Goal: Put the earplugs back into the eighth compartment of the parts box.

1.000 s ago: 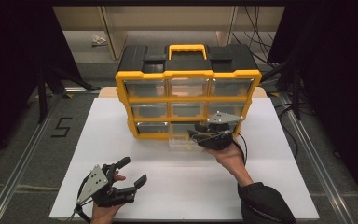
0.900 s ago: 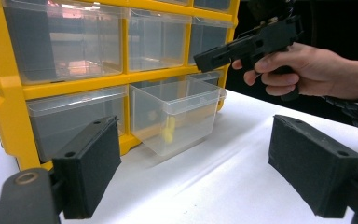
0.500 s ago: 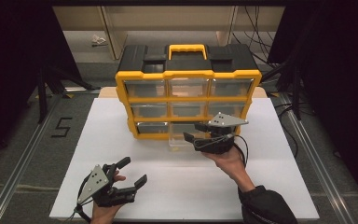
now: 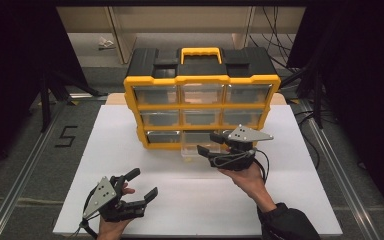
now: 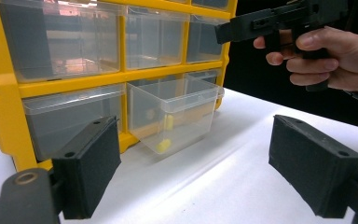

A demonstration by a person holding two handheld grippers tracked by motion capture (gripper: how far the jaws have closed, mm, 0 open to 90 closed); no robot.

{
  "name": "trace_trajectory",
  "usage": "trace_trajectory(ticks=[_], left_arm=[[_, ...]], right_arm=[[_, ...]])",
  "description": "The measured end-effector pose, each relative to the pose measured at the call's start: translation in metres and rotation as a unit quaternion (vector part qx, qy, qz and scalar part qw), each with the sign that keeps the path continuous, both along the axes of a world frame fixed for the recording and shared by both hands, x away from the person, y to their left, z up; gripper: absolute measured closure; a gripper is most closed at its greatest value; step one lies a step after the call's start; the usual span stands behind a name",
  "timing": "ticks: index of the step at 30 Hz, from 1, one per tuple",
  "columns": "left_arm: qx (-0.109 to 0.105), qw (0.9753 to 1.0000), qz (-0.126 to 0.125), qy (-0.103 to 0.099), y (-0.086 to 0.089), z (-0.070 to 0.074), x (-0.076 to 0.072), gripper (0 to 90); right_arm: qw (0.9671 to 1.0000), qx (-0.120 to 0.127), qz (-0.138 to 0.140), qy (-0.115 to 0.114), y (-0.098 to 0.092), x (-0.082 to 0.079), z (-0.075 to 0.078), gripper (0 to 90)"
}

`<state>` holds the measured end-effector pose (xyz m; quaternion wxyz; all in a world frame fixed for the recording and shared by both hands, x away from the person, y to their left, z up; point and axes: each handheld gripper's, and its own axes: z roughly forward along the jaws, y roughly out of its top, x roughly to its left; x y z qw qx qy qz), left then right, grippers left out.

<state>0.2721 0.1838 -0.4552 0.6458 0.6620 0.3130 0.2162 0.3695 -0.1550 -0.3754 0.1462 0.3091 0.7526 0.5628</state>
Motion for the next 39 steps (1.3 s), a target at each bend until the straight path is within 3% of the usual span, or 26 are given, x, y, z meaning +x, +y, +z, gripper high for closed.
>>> trace_trajectory(ticks=[5,20,39], left_arm=[[-0.002,1.0000,-0.001,0.000,0.000,0.000,0.000,16.1],[-0.003,1.0000,-0.007,0.005,0.000,0.000,0.000,16.0],[-0.003,0.9999,-0.013,0.004,-0.001,0.000,-0.001,15.7]], right_arm=[[1.0000,0.001,0.004,-0.005,0.001,-0.006,-0.002,35.4],[0.9990,0.035,0.003,-0.029,-0.008,-0.026,-0.001,29.5],[0.9974,0.054,-0.019,-0.043,-0.030,-0.045,-0.011,19.0]])
